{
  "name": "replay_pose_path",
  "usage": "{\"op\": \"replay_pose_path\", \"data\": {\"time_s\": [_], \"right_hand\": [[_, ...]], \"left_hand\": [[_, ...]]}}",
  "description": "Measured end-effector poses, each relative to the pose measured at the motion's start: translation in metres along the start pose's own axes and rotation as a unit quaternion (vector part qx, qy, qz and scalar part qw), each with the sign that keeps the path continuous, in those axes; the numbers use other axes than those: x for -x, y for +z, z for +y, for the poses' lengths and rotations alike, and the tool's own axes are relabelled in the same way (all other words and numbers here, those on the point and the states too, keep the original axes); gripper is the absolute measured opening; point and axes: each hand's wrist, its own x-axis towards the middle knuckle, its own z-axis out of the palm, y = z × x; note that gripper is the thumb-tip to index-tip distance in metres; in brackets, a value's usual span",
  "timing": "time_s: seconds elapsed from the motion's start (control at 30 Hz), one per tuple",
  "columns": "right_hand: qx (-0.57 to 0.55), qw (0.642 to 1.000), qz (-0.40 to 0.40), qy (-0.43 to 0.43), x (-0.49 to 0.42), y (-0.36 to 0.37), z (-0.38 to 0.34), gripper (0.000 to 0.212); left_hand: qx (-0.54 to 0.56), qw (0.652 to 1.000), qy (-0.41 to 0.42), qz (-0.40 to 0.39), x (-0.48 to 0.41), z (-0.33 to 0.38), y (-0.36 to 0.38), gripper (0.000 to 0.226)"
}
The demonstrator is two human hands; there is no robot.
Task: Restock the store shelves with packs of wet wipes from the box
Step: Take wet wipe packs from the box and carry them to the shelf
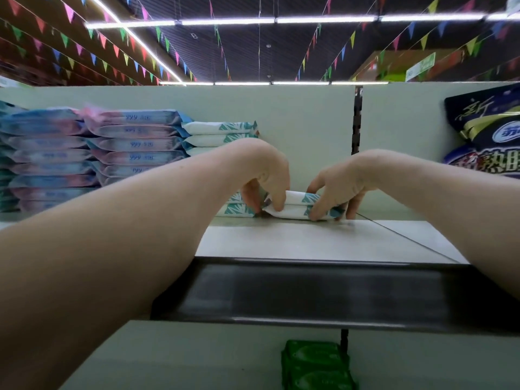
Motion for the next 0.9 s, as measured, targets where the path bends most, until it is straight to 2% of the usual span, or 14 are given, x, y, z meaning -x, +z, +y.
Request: {"op": "replay_pose_path", "data": {"time_s": [0.13, 0.3, 0.47, 0.67, 0.8, 0.9], "right_hand": [[0.041, 0.999, 0.027, -0.004, -0.002, 0.005, -0.004, 0.05], [0.132, 0.988, 0.078, -0.005, -0.01, 0.011, -0.009, 0.054], [0.127, 0.988, 0.088, -0.012, -0.008, 0.005, -0.005, 0.046], [0.148, 0.983, 0.108, -0.023, -0.01, 0.003, -0.002, 0.037], [0.14, 0.984, 0.112, -0.018, -0.008, 0.0, 0.006, 0.034], [0.12, 0.987, 0.102, -0.011, -0.01, -0.001, 0.007, 0.037]], "left_hand": [[-0.079, 0.996, 0.006, 0.035, 0.004, -0.007, 0.006, 0.049], [-0.141, 0.985, 0.025, 0.095, 0.002, -0.01, 0.015, 0.038], [-0.04, 0.998, 0.01, 0.042, -0.008, -0.018, 0.008, 0.035], [-0.054, 0.994, 0.022, 0.093, -0.007, -0.012, 0.014, 0.026], [-0.028, 0.998, 0.026, 0.049, -0.003, -0.009, 0.014, 0.041], [-0.034, 0.997, 0.035, 0.058, -0.002, -0.009, 0.016, 0.05]]}}
